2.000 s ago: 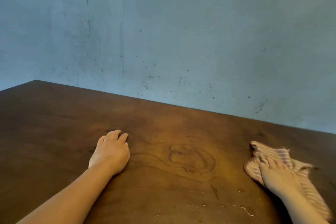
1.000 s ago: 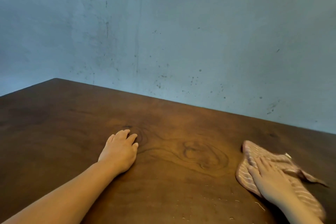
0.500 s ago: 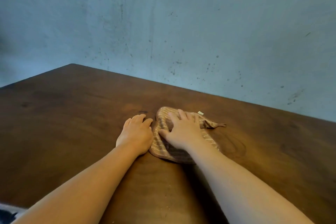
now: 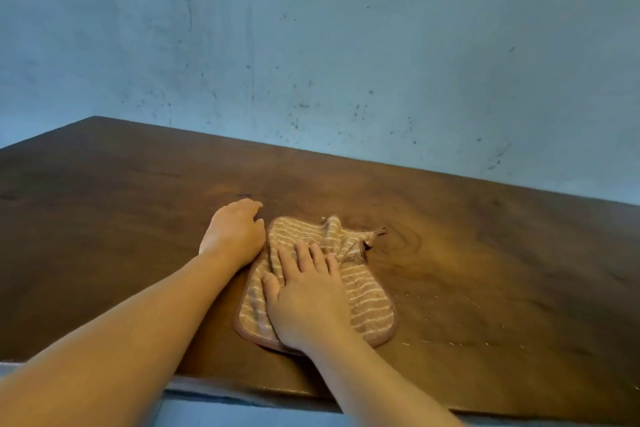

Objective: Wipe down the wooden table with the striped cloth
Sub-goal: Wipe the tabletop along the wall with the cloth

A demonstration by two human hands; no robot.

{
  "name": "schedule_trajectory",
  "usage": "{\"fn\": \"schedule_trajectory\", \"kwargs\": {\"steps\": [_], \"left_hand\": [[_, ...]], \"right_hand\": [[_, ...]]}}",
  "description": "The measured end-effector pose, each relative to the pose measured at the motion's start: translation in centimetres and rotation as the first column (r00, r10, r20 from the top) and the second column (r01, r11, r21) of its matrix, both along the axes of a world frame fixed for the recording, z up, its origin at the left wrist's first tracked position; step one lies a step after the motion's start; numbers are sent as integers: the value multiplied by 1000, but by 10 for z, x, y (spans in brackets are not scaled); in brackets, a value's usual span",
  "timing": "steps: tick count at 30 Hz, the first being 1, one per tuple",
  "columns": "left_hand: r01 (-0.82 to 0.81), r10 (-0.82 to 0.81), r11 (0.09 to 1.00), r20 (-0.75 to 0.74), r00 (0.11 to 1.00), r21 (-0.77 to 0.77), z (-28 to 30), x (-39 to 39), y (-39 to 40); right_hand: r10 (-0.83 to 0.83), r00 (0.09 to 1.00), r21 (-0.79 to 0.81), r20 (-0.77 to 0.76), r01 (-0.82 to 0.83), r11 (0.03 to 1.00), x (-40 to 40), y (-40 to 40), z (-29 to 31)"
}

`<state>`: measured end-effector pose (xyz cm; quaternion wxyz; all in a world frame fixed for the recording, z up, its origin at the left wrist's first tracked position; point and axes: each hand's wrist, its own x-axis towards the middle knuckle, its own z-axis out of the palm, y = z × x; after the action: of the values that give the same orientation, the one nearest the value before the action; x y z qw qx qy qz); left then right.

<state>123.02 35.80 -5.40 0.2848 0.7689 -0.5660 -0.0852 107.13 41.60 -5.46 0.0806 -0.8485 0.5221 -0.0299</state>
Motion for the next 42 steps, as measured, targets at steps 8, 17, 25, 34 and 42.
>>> {"fn": "schedule_trajectory", "kwargs": {"steps": [8,17,25,34,42], "left_hand": [[35,-34,999,122,992,-3,1,-23,37],[100,-140,982,267,954,160,-7,-94,55],[115,-163,974,254,953,195,1,-99,64],[102,-121,984,128,984,147,-2,-91,58],[84,-103,985,122,987,152,-1,-92,59]], "right_hand": [[18,1000,12,-2,-18,1000,-25,34,4],[-163,983,-53,-86,159,986,-176,23,11],[-531,844,-44,-71,529,847,-250,-16,-1],[-151,987,-44,-53,149,988,-97,12,-3],[-85,996,41,-11,85,996,-201,31,12]]}}
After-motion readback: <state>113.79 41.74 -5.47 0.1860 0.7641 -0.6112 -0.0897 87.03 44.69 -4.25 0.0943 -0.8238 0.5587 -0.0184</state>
